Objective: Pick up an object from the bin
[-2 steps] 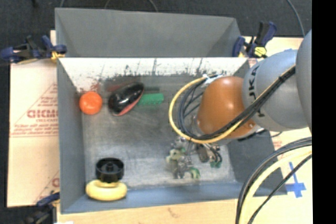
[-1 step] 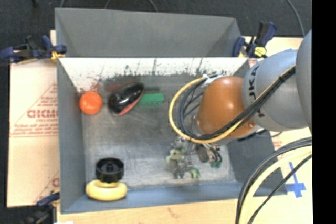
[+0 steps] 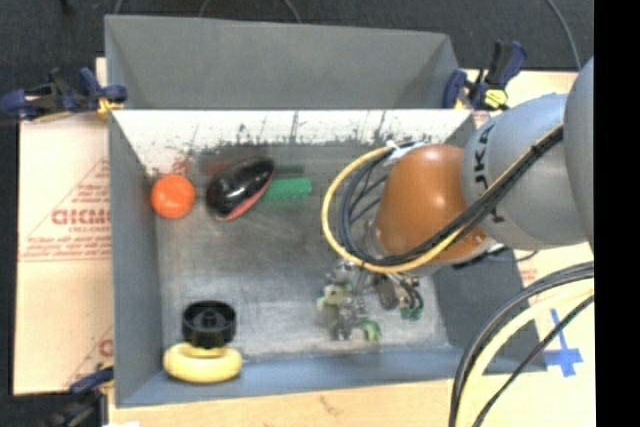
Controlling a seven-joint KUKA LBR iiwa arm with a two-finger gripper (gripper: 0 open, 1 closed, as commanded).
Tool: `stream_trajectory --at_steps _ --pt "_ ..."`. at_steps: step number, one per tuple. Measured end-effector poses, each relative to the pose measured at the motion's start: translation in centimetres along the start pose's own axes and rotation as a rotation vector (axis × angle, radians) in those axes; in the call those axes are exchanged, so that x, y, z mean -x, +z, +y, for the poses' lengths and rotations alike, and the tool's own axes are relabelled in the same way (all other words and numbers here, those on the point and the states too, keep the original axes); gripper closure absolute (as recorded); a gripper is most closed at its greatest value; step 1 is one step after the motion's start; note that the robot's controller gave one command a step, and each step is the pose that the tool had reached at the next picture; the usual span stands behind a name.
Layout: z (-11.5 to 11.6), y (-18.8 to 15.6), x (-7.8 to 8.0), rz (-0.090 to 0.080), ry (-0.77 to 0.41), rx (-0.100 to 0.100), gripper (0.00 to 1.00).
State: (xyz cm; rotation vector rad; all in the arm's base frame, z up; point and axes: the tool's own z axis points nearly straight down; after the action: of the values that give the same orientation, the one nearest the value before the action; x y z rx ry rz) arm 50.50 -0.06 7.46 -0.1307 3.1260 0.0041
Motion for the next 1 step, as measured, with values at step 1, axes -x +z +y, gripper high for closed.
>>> stream_trajectory --at_steps 1 --pt "0.00 -0.65 -0.22 0.012 0.001 0.000 1.00"
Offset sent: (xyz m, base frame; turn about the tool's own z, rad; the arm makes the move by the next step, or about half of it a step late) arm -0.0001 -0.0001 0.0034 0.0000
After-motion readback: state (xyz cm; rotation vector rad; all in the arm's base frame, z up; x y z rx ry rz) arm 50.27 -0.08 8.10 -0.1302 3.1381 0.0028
